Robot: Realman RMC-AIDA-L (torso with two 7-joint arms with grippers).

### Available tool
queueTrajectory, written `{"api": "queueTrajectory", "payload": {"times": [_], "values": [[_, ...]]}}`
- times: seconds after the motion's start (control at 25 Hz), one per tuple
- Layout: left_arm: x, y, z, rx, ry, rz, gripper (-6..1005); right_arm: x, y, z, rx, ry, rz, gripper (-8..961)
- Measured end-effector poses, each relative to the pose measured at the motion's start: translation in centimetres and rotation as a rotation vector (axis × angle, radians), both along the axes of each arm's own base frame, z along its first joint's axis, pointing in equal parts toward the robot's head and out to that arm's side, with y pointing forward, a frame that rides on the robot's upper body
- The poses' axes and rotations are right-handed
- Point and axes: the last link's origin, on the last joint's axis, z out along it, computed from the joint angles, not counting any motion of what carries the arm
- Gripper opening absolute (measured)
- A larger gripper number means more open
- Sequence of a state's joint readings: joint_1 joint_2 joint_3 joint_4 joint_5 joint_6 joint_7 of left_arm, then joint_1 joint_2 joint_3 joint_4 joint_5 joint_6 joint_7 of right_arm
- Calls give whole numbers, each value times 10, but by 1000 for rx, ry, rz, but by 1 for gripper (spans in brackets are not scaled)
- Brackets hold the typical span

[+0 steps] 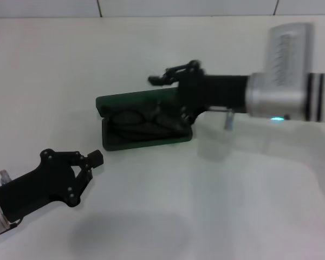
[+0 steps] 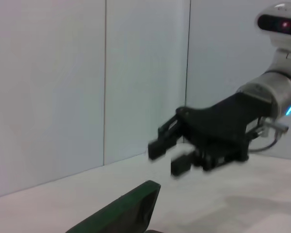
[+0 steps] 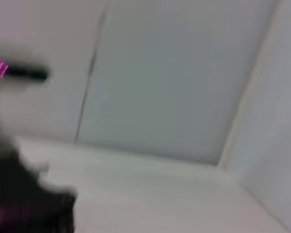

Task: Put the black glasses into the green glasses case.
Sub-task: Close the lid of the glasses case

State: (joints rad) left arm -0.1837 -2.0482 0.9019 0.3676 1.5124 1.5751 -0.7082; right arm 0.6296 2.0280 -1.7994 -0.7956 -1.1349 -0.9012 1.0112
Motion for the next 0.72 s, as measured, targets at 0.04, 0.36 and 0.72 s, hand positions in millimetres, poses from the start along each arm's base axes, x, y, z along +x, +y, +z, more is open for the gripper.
{"api": "queueTrajectory", "payload": {"times": [0.04, 0.36, 0.72], "values": [[1, 1, 0, -1, -1, -2, 45, 4, 0, 8, -8, 51, -30, 330], [10, 8, -2, -11, -24, -37, 46, 41, 0, 66, -53, 418, -187, 330], [16, 15, -12, -60, -7, -55, 47, 98, -26, 79, 12, 379, -224, 367]]}}
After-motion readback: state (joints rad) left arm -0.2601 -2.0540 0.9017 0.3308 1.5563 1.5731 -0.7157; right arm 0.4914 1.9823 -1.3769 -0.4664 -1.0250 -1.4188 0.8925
